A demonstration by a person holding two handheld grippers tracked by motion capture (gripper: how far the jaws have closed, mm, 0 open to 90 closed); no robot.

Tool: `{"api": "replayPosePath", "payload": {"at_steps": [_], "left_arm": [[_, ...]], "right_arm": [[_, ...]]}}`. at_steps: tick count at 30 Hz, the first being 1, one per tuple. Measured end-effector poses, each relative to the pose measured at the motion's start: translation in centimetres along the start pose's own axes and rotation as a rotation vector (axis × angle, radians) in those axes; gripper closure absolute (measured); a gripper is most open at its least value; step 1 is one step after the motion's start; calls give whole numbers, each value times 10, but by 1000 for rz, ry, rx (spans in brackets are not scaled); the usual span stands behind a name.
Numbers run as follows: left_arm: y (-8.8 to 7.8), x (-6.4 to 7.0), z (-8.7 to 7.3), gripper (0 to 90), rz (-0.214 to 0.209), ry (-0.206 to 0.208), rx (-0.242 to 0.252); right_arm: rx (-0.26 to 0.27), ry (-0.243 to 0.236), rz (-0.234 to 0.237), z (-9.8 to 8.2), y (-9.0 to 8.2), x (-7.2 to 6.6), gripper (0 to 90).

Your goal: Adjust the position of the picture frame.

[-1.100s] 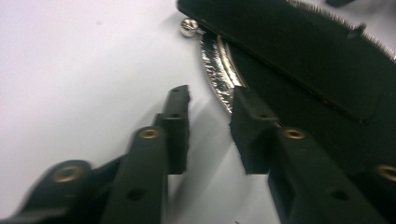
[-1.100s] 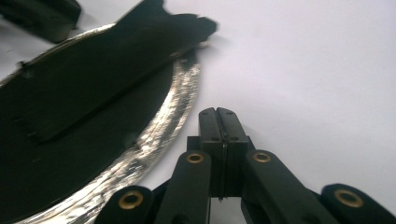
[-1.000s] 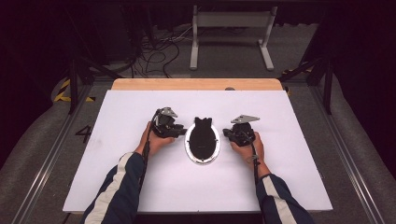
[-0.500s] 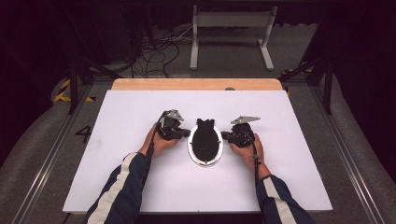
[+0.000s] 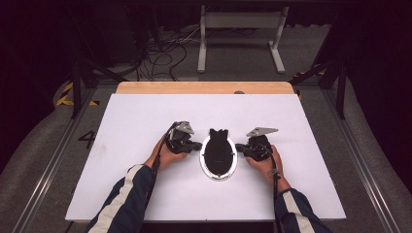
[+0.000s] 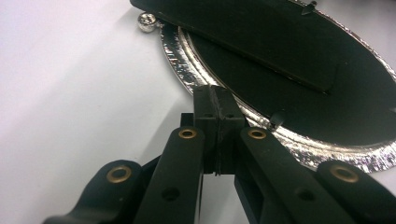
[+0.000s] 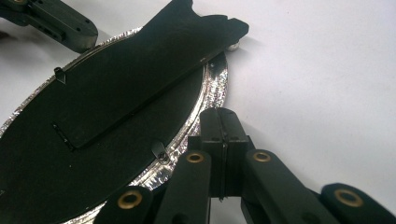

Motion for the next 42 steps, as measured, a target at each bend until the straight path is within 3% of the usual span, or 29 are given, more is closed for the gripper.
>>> {"api": "replayPosePath", "payload": {"at_steps": [5, 14, 16, 17, 25, 26, 28, 30, 34, 38, 42], "left_arm": [[-2, 1, -3, 900, -11, 2, 5], [-9, 7, -12, 900, -22, 12, -6], [-11, 9, -16, 900, -31, -9, 0], [-11, 8, -16, 900, -30, 4, 1], [-12, 16, -16, 893, 30, 17, -12], [-13, 17, -17, 893, 53, 12, -8], [-15, 18, -20, 835, 44, -5, 2], [-20, 23, -24, 836, 72, 20, -1], [-32, 32, -28, 812, 89, 42, 50], [-47, 47, -35, 758, 92, 67, 121], [-52, 57, -43, 684, 106, 67, 144]], "right_arm": [[2, -15, -28, -3, -2, -7, 900], [-5, -26, -26, -10, -7, -24, 900], [-12, -39, -28, -12, -9, -29, 900], [-16, -42, -26, -13, -9, -32, 900], [-56, -142, -75, -10, -10, -42, 900], [-56, -142, -75, -10, -10, -42, 900], [-42, -135, -69, -12, -9, -39, 900], [-27, -116, -52, -13, -10, -34, 900], [-16, -93, -40, -14, -11, -29, 900], [-17, -113, -46, -15, -12, -30, 900], [-17, -113, -40, -16, -12, -29, 900]]}}
Point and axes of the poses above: each handheld gripper's, and its own axes: y roughly forward along the jaws, z roughly out of its top, x roughly to its right, the point moved 2 cm from there along y, roughly forward along the jaws, and after that the axes turned 3 degrees about -x, right-handed, at the moved point
